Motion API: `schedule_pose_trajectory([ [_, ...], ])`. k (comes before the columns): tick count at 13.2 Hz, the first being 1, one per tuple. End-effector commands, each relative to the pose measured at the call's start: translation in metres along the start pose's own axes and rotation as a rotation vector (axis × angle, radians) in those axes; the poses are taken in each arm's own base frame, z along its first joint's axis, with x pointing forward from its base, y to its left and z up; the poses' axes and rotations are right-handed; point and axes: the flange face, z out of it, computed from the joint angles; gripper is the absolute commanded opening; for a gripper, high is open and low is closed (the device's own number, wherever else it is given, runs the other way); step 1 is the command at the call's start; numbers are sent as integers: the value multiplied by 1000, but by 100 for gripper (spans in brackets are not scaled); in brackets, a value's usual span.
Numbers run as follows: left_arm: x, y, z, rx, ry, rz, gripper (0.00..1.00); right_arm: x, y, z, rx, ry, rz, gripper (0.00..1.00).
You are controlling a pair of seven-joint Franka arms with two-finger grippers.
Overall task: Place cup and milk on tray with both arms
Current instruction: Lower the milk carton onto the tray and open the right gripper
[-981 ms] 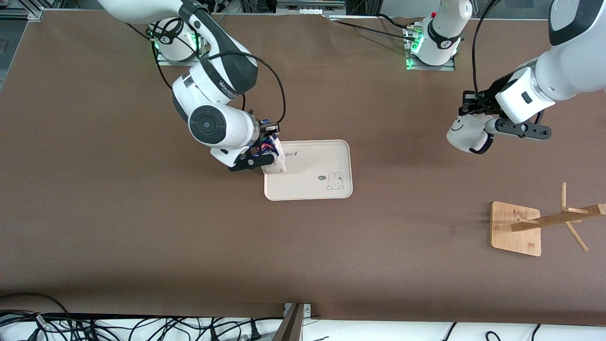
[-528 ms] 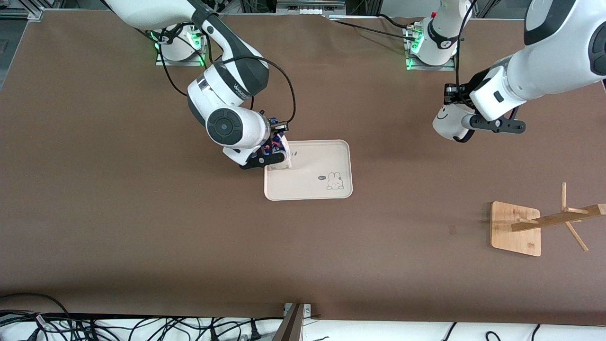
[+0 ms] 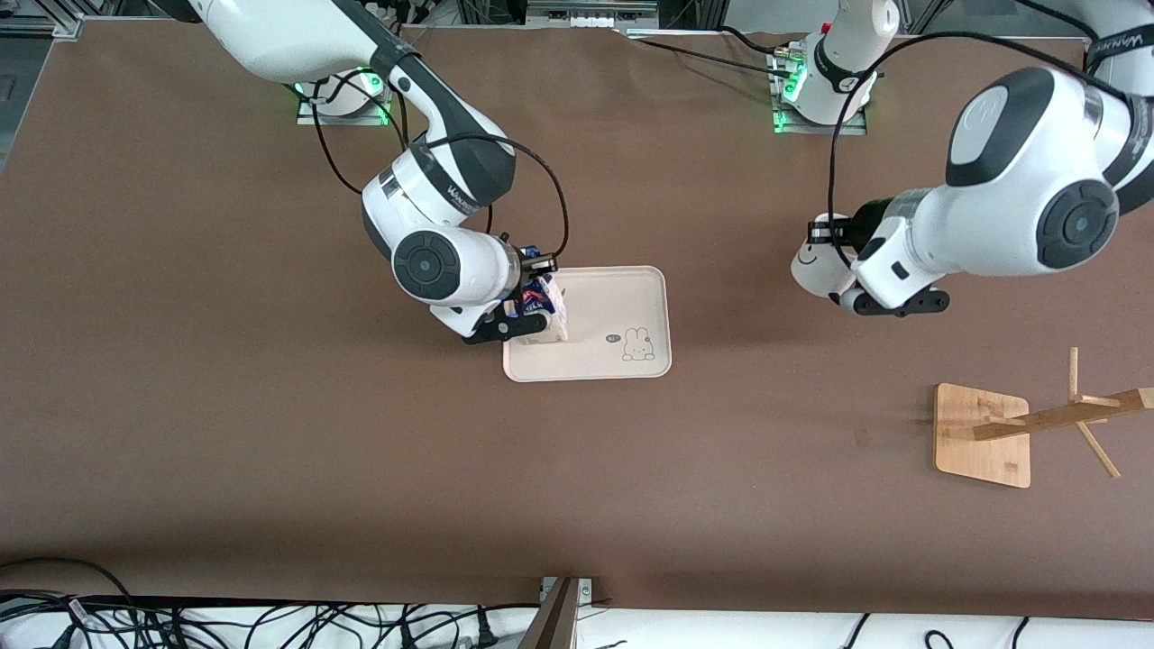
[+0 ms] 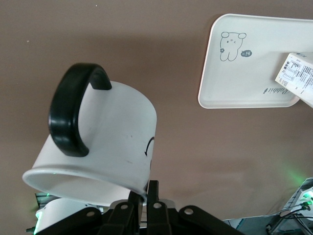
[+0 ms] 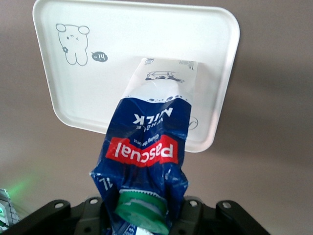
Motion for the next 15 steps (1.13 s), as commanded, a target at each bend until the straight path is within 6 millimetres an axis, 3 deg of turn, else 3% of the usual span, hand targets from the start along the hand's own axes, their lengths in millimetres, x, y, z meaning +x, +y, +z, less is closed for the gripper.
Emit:
schedule_pose_trajectory([
  [1,12,12,5,19,-19,-55,0,4,-6,-1,7,4,8,78],
  [2,15,16,13,21,-35,-81,0,5,-3,-3,9,6,15,100],
  [4,24,20,28,21,-68,-158,0,4,-3,-6,8,8,15,100],
  [6,26,47,48,47,-81,-196,0,2,-4,-12,10,14,12,100],
  [8,40,61,55,37,-93,-246,0,-5,-8,-27,8,29,5,100],
  [10,55,75,67,28,-109,-263,0,-33,-10,-68,-26,11,-12,100],
  [13,78,83,88,-22,-104,-253,0,-90,-11,-195,-22,116,-36,100],
  [15,86,100,105,-82,-118,-258,0,-107,31,-251,-45,139,33,100],
])
